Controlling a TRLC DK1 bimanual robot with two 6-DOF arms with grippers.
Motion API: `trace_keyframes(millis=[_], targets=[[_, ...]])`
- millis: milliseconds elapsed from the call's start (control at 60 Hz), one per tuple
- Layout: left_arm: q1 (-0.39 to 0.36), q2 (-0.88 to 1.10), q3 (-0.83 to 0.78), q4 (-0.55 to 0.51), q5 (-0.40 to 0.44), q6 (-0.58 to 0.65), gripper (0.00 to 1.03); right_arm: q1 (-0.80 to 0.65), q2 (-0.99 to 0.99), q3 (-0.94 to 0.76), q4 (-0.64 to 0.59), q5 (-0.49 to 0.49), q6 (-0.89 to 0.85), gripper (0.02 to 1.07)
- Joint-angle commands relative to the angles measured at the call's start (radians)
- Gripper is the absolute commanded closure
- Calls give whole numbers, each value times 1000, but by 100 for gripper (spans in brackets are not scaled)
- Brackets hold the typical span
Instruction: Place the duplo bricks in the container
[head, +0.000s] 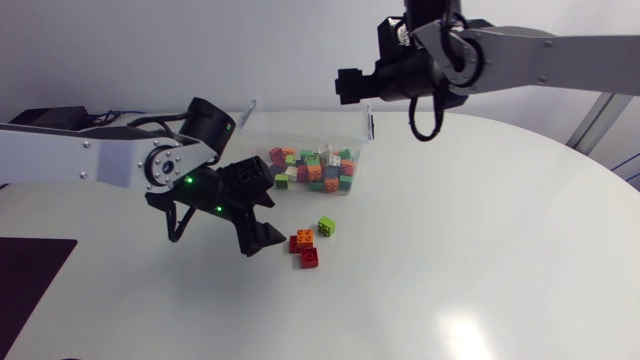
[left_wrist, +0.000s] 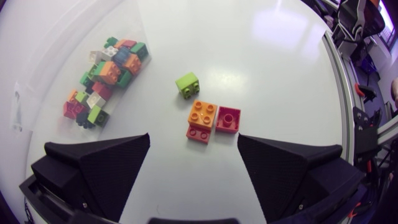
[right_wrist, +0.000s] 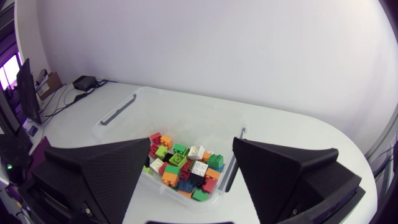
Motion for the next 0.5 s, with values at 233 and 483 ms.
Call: trace_keyframes(millis=[233, 483], targets=[[-6, 201, 36, 57, 17, 167, 7, -32, -281, -367, 8, -90, -78, 8], [-20, 308, 121, 85, 35, 193, 7, -4, -378, -525, 8, -103, -87, 8]])
